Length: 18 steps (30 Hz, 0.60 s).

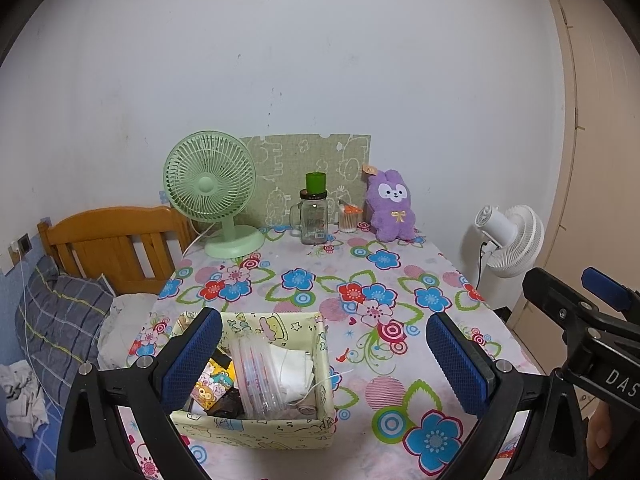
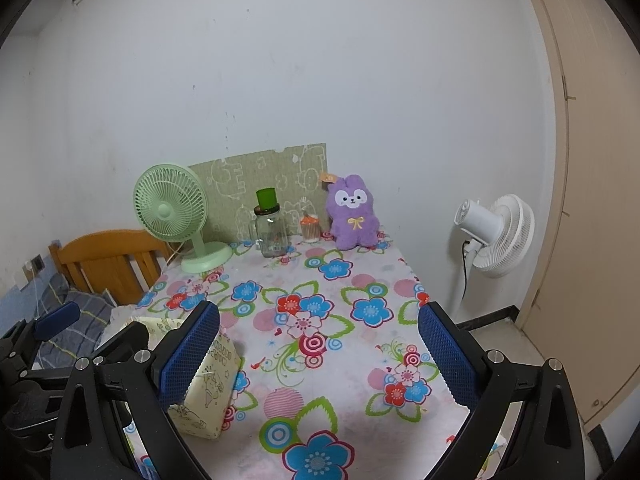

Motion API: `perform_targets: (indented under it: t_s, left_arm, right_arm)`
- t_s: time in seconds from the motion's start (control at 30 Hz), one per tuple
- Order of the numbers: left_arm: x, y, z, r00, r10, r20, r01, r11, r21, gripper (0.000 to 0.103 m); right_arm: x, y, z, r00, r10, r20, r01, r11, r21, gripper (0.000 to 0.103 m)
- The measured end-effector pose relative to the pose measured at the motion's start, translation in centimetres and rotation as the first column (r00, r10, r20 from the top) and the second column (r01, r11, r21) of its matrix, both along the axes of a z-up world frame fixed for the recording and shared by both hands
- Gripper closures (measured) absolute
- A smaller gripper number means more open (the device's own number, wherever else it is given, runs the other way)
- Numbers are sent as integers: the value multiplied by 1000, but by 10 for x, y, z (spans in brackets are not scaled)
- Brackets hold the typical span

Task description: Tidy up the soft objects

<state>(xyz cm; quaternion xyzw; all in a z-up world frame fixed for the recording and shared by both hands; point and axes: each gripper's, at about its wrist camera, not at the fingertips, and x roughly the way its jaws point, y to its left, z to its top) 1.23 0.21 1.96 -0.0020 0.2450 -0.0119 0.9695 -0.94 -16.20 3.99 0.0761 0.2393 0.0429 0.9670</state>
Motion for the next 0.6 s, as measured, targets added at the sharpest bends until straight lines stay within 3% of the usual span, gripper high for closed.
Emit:
perform_targets:
  t_s: [0.6]
  left_arm:
    - [-1, 3, -5, 1000, 9, -3, -9, 1000, -3, 0]
  right_arm:
    - [1, 3, -3, 1000, 2, -6, -2, 1000, 2, 2]
